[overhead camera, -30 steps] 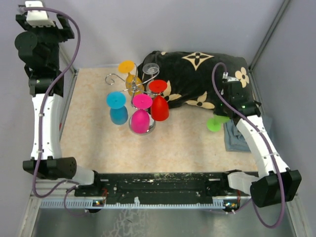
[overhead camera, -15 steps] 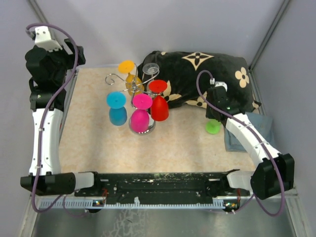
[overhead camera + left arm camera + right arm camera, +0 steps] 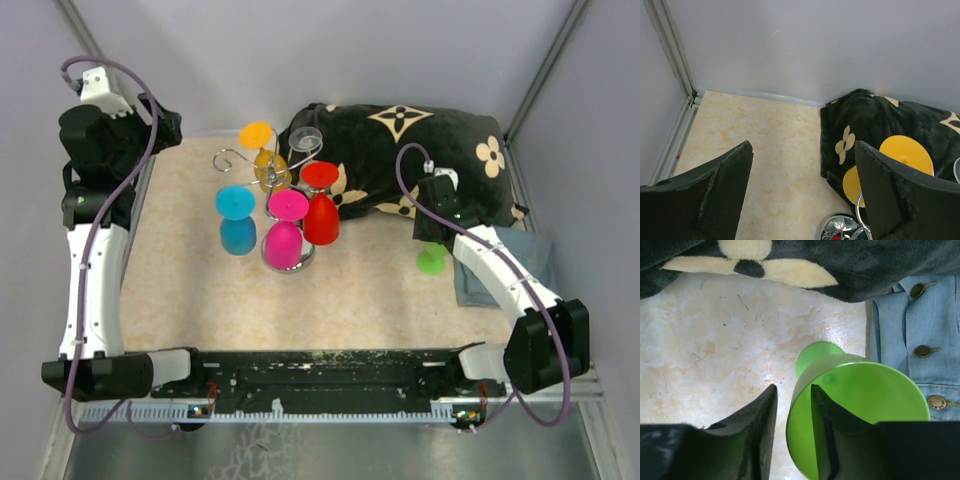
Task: Take the wine glass off the wine glass rack
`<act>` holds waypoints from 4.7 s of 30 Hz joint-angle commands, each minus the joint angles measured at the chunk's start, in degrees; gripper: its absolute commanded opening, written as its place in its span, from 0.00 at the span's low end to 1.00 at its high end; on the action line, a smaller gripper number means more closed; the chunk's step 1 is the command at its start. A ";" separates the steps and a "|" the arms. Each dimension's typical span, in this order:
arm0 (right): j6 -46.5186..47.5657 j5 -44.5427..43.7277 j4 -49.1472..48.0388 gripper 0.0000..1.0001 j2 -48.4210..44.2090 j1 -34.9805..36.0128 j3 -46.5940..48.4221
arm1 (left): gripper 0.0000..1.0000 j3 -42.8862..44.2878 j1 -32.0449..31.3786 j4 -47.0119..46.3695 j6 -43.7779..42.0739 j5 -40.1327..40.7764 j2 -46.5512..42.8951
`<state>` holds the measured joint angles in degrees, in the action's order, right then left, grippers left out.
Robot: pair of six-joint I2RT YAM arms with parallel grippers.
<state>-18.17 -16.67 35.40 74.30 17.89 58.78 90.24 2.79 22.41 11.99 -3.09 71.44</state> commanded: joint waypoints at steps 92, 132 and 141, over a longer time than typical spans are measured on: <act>-3.80 5.19 11.79 0.76 -16.00 0.28 19.45 | 0.00 8.68 2.04 -11.27 40.17 -64.83 30.58; -4.06 5.71 13.18 0.76 -17.28 0.30 20.23 | 0.00 14.93 -1.29 -11.90 45.09 -62.66 34.64; -4.56 5.15 13.47 0.76 -18.40 0.30 18.96 | 0.00 15.76 -3.06 -12.02 44.54 -62.65 36.03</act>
<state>-22.15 -10.90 49.89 57.65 17.89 77.60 103.53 0.49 11.57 57.14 -65.36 107.26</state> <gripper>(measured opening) 0.756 0.006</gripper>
